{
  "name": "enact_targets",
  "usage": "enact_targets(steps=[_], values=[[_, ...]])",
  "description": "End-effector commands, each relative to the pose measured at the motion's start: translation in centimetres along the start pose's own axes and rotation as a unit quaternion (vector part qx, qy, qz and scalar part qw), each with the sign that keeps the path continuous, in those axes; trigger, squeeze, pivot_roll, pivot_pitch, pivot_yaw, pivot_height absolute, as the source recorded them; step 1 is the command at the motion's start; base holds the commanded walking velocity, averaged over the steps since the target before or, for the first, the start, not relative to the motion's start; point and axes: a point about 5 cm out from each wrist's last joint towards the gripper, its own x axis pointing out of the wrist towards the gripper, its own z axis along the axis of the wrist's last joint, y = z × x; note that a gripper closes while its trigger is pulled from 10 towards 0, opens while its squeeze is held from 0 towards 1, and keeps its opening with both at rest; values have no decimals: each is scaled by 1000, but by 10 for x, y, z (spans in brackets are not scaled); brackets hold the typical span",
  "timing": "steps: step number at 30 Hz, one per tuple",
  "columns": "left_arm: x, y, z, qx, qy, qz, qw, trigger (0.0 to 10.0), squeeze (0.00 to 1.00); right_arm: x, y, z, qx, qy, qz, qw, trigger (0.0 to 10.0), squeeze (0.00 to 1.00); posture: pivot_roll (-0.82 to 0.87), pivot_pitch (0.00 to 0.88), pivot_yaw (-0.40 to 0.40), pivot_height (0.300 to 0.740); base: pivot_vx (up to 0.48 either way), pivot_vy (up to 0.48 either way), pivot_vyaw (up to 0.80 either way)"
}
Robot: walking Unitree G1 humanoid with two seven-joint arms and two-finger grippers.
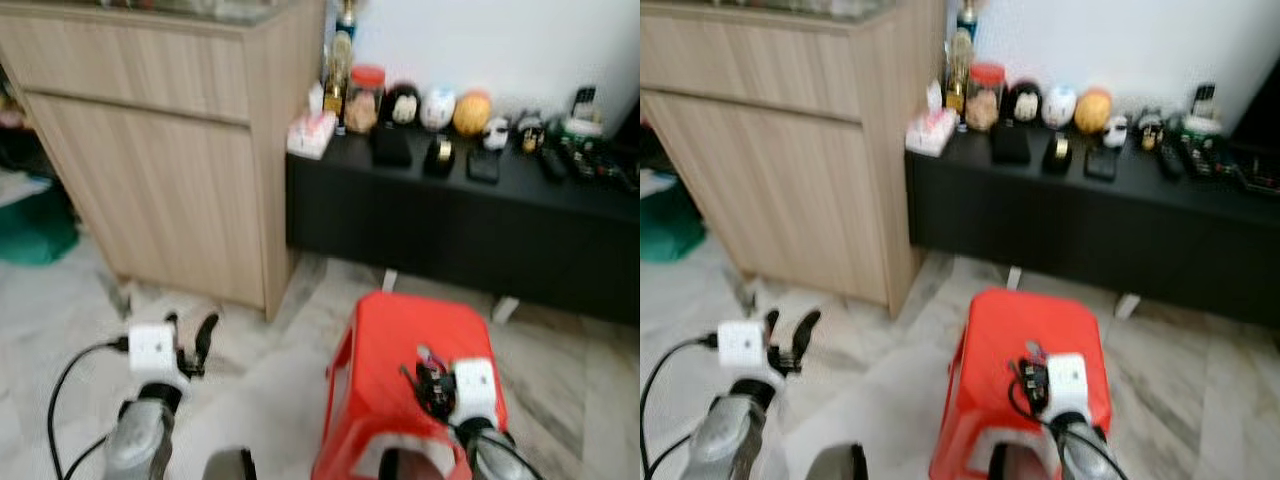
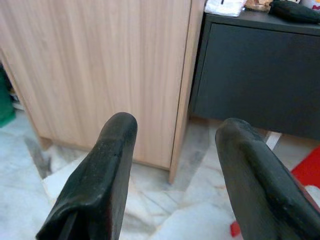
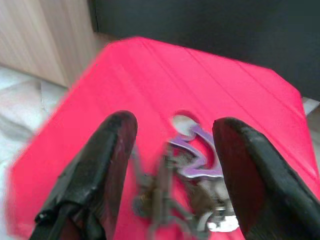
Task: Hang keys on a hook
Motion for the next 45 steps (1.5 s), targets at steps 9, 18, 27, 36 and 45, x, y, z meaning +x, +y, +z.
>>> enact_targets(steps=[9,18,27,36,45], values=[[4,-9,3,-1,-5,-14,1000,10000,0,1,-6,-13,-44,56,13,997,10000,0,46,0,-68,583,302,0,0],[4,-9,4,-2,-4,-13,1000,10000,0,6,-5,-20,-81,99,35,991,10000,0,52,0,-66,583,30,0,0],[4,-9,3,-1,-2,-11,1000,10000,0,12,0,-20,-82,116,56,988,10000,0,57,0,-68,583,0,0,0],[3,-8,3,-2,0,-12,1000,10000,0,12,-7,-22,-85,124,21,988,10000,0,53,0,-65,583,0,0,0],[3,-8,2,1,1,-13,1000,10000,0,13,-6,-18,-65,102,10,993,10000,0,56,0,-64,583,0,0,0]])
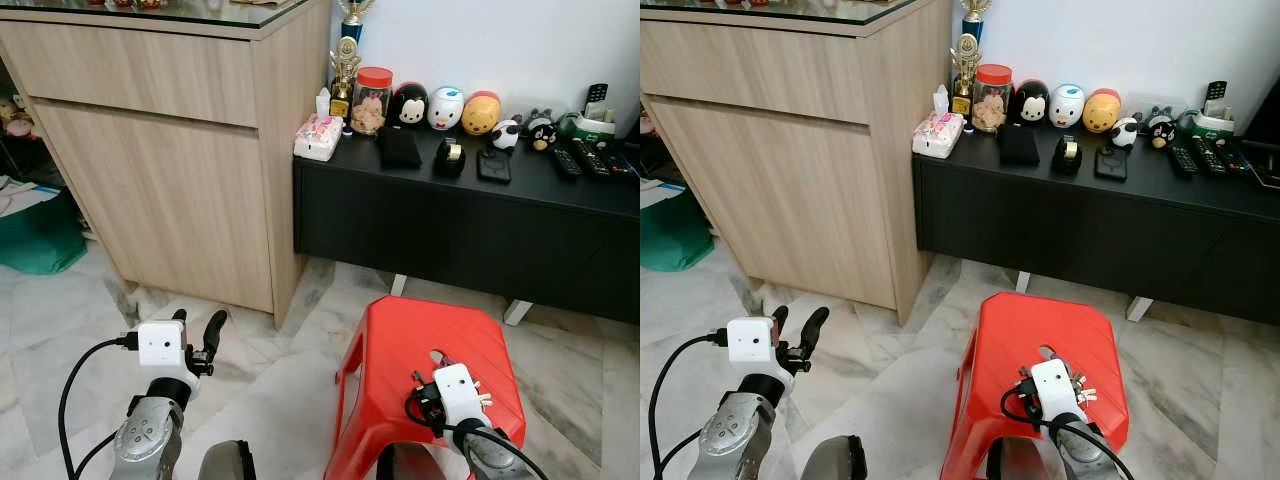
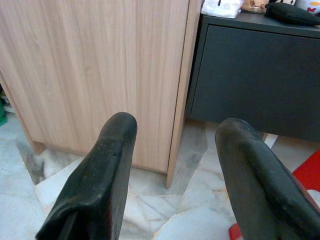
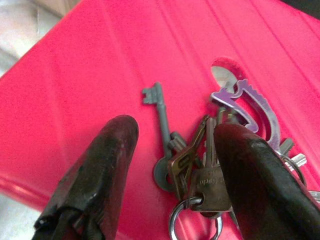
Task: Hang keys on a hook
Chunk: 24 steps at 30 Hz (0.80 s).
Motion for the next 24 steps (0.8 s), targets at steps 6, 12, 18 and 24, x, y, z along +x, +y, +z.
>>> enact_targets(steps=[6,12,18,24], values=[[1,-4,0,7,3,-10,1000,10000,0,0,-2,3,15,-9,-12,1000,10000,0,50,0,-60,583,0,0,0],[1,-4,0,8,2,-10,1000,10000,0,0,0,-2,8,7,-9,1000,10000,0,56,0,-63,583,0,0,0],[1,-4,-1,8,4,-10,1000,10000,0,1,-3,-4,23,15,-24,999,10000,0,54,0,-62,583,0,0,0],[1,-5,-2,11,6,-12,1000,10000,0,0,-2,-7,41,24,-31,998,10000,0,54,0,-62,583,0,0,0]])
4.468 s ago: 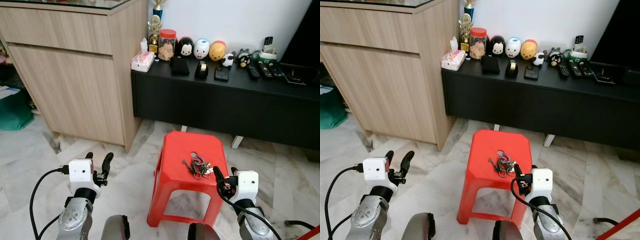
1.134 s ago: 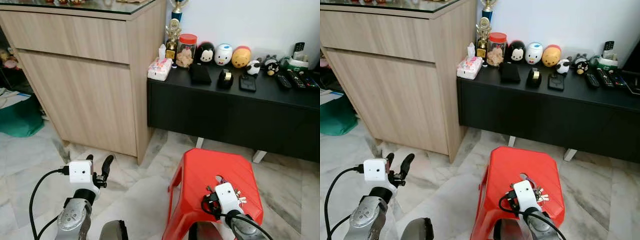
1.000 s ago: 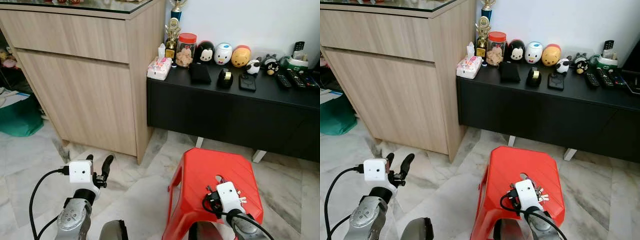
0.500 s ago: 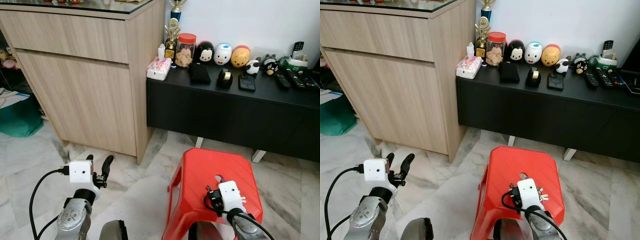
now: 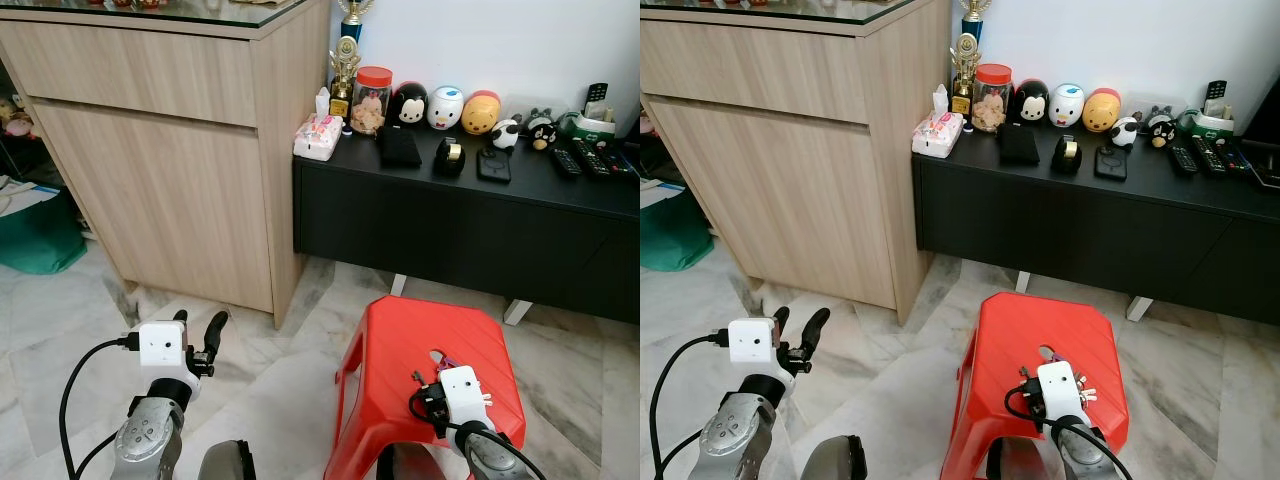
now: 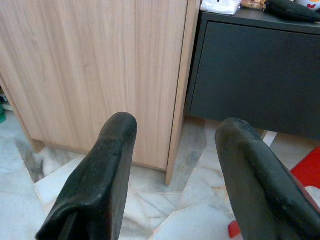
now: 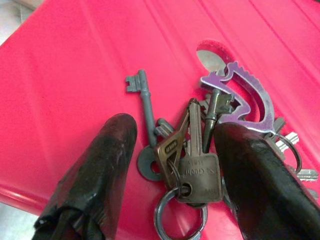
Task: Hang keys on a hook
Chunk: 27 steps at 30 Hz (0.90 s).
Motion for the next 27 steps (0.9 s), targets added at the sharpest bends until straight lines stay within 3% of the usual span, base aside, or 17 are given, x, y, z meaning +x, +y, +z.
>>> enact_targets(steps=[1,3,4,5,6,27], values=[[1,-4,0,11,2,-10,1000,10000,0,1,-1,-1,15,10,-5,1000,10000,0,54,0,-61,583,0,0,0],[1,-4,0,12,2,-11,1000,10000,0,1,0,-2,15,12,-3,1000,10000,0,53,0,-62,583,0,0,0],[1,-5,0,12,3,-11,1000,10000,0,1,0,-2,14,14,0,1000,8549,0,55,0,-62,583,0,0,0],[1,-5,0,12,3,-11,1000,10000,0,1,0,-3,13,16,1,1000,3059,0,55,0,-62,583,0,0,0],[1,-4,0,13,3,-11,1000,10000,0,1,1,-3,13,17,3,1000,0,0,56,0,-63,583,0,0,0],[2,-4,-1,17,7,-11,1000,10000,0,3,6,1,14,13,15,1000,0,0,59,0,-63,583,0,0,0]])
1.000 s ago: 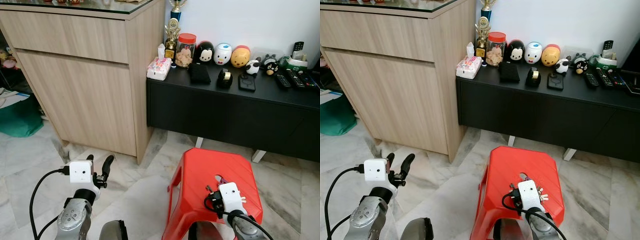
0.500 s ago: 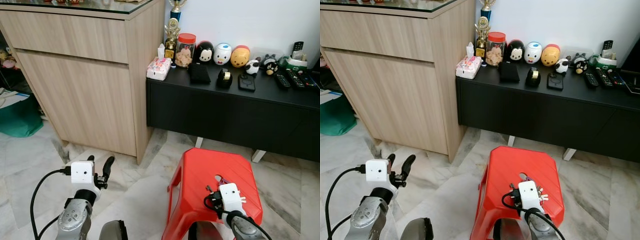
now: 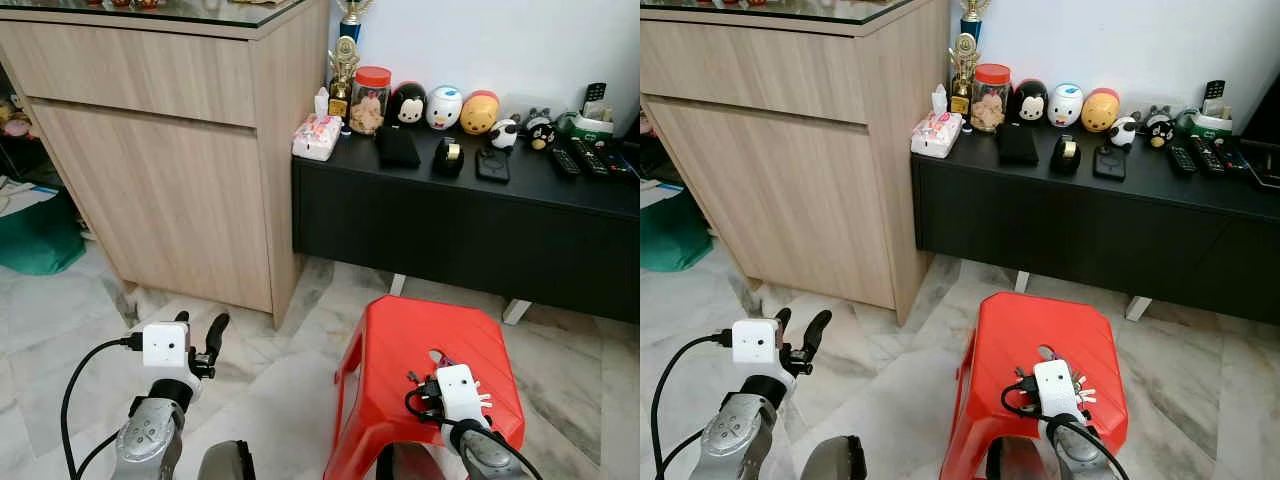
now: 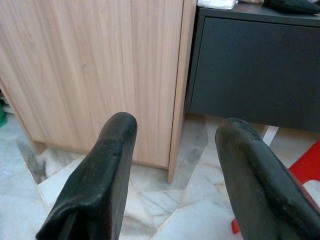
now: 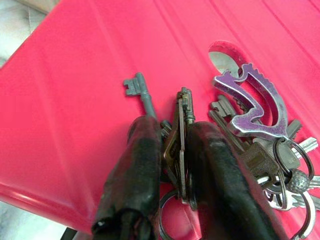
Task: Hang keys on a hook
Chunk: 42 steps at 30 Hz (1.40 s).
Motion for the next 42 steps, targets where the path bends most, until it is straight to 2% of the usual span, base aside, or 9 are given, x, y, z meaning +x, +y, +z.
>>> enact_targets(steps=[1,7,12,18,26,37,38,39,42], values=[[2,-3,0,4,2,-8,1000,10000,0,1,0,-2,7,11,0,1000,0,0,59,0,-63,583,0,0,0],[3,-3,0,4,2,-8,1000,10000,0,1,0,-1,10,8,0,1000,0,0,59,0,-63,583,0,0,0],[4,-3,0,5,2,-8,1000,10000,0,0,-7,23,43,-84,-28,995,0,0,56,0,-62,583,0,0,0],[4,-3,0,4,3,-8,1000,10000,0,-4,-12,40,64,-153,-43,985,0,0,53,0,-60,583,0,0,0],[5,-3,-1,5,3,-8,1000,10000,0,-12,-16,56,77,-224,-43,971,0,0,51,0,-61,583,0,0,0],[6,-1,-1,5,2,-5,1000,10000,0,-21,-21,71,74,-267,-53,959,353,0,45,0,-61,583,0,0,0],[6,-1,-1,5,3,-4,1000,10000,0,-21,-21,71,74,-265,-53,960,5608,0,44,0,-61,583,0,0,0],[6,0,-2,4,4,-2,1000,10000,0,-21,-21,71,73,-264,-52,960,10000,0,44,0,-61,583,0,0,0],[5,1,-5,-1,9,2,1000,10000,0,-22,-22,69,76,-262,-56,960,10000,0,42,0,-61,583,0,0,0]])
